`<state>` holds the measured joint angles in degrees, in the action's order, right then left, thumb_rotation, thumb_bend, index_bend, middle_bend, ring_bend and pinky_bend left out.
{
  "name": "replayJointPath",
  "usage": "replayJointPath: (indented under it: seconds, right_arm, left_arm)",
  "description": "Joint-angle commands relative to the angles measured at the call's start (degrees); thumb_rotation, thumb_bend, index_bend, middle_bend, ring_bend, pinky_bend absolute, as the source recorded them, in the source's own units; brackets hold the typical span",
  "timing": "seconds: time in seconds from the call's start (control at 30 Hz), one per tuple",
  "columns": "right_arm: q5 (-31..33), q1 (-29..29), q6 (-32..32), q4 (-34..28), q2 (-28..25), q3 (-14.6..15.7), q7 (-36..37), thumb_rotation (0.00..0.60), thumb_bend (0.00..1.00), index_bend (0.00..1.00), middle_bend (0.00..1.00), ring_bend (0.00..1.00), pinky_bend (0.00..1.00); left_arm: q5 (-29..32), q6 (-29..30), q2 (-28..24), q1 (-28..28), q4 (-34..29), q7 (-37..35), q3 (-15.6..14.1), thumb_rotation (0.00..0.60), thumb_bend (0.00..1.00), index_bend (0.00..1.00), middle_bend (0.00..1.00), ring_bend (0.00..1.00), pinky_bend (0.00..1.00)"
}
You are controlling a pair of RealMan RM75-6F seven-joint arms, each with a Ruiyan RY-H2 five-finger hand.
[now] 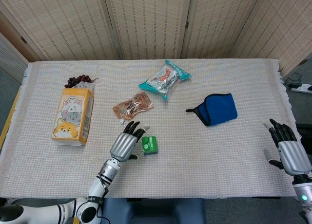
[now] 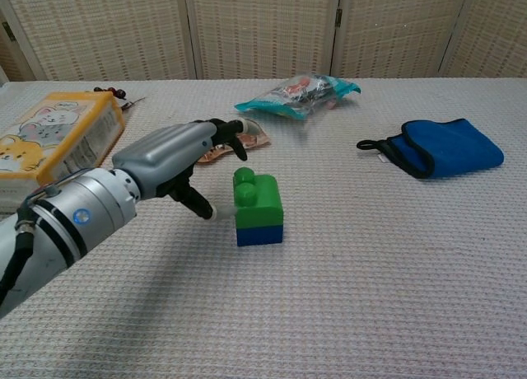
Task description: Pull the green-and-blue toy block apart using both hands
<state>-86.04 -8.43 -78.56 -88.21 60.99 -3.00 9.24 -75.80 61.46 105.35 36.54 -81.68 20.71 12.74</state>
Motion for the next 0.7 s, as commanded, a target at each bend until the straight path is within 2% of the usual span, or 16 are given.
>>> replayJointPath:
  seconds: [0.03,0.5,0.7]
  right_arm:
    - [0.1,-0.1,0.2,0.1,0.1,0.0,0.0,0.600,0.50,0.00,0.00,0.00,0.00]
    - [-1.2,-0.1,-0.3,-0.1,-0.3,0.5,1.1,0.600,0.50,0.00,0.00,0.00,0.00]
    - [-2.0,0.1,-0.9,-0.3,-0.6,0.8,1.6,0.600,0.50,0.00,0.00,0.00,0.00]
  left_arm:
    - [0.1,0.1,0.4,0.3,0.5,-0.1,-0.3,0.600,0.25,0.14,0.29,0.06,0.00]
    - [1.2,2.2,0.0,-0.4,-2.4,2.2,-2.2,0.600,0.25,0.15,0.29,0.06,0.00]
    - [0.9,2.8,1.1,0.1,-1.7,2.8,-2.4,0.600,0.25,0.15,0.29,0.06,0.00]
